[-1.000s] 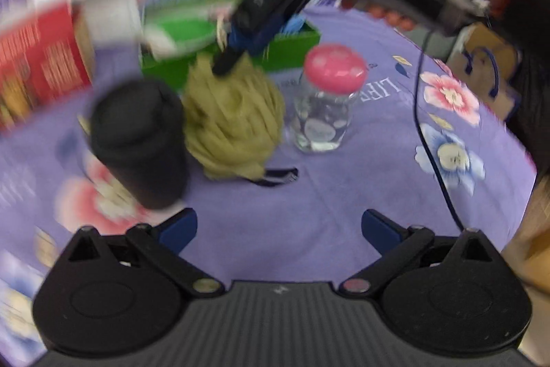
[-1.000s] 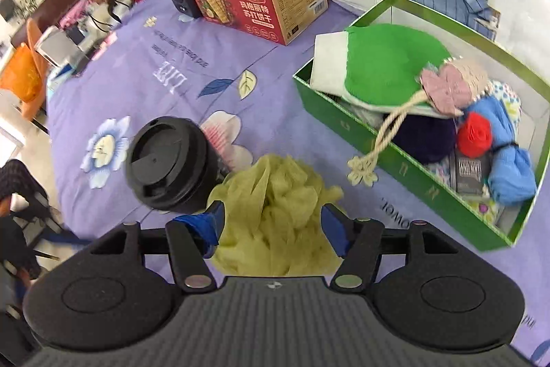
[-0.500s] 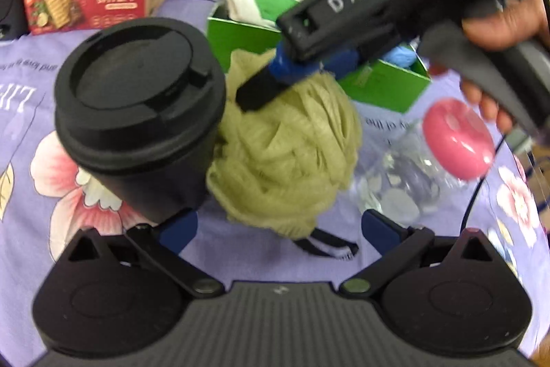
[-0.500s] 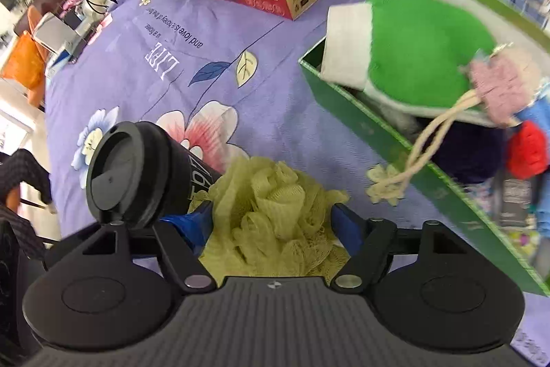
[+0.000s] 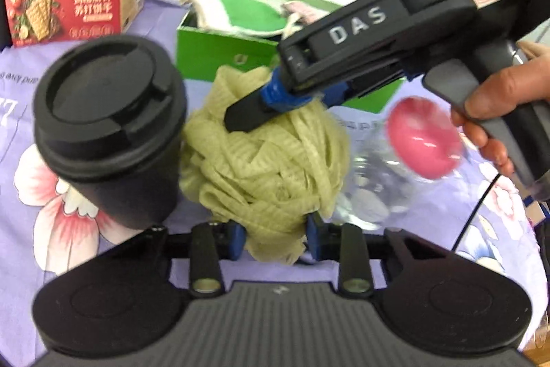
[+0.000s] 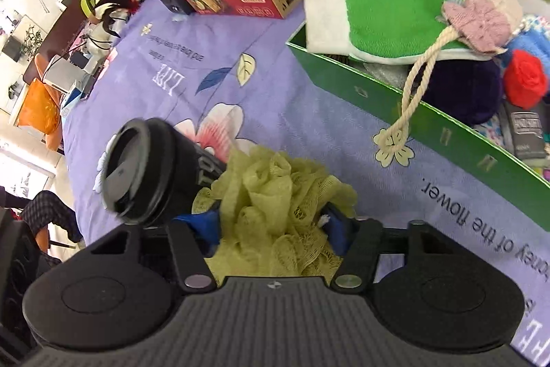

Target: Organize soft objects

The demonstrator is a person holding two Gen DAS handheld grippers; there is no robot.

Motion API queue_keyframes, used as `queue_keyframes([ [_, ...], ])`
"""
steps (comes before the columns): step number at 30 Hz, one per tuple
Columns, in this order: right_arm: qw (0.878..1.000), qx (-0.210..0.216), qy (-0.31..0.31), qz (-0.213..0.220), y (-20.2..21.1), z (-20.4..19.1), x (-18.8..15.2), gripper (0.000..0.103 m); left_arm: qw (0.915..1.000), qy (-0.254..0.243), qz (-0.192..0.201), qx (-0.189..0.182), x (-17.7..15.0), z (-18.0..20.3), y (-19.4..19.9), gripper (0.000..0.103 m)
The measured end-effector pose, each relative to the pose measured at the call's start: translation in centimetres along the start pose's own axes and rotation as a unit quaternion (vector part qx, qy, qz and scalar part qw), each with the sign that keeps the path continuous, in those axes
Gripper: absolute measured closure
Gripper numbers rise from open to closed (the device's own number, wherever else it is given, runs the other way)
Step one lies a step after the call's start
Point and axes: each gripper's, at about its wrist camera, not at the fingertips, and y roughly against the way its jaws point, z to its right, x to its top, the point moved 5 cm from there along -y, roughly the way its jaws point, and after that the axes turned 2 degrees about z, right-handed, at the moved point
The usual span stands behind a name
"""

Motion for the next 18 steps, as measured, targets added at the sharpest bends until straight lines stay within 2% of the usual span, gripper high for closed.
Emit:
queue_keyframes([
  [5, 0.999, 0.002, 0.005, 0.040, 4.0, -1.8, -0.9, 0.065, 0.9982, -0.038, 0.045, -0.010, 0.9, 2.4, 4.7, 0.074],
  [10, 0.994, 0.004, 0.011, 0.111, 7.7, -3.7, 0.6, 0.065, 0.9935, -0.088, 0.071, -0.013, 4.9, 4.3, 7.5, 0.074],
  [14, 0.983, -0.038, 0.020, 0.178, 11.8, -3.0, 3.6, 0.065, 0.9886, -0.122, 0.075, -0.048, 11.9, 6.5, 6.3, 0.074],
  [16, 0.976, -0.067, 0.006, 0.207, 13.6, -1.0, 5.4, 0.064, 0.9859, -0.138, 0.066, -0.067, 15.2, 7.8, 4.3, 0.074],
  [18, 0.969, -0.100, -0.008, 0.226, 14.7, 1.6, 7.2, 0.063, 0.9847, -0.150, 0.061, -0.065, 17.8, 8.8, 1.7, 0.074],
])
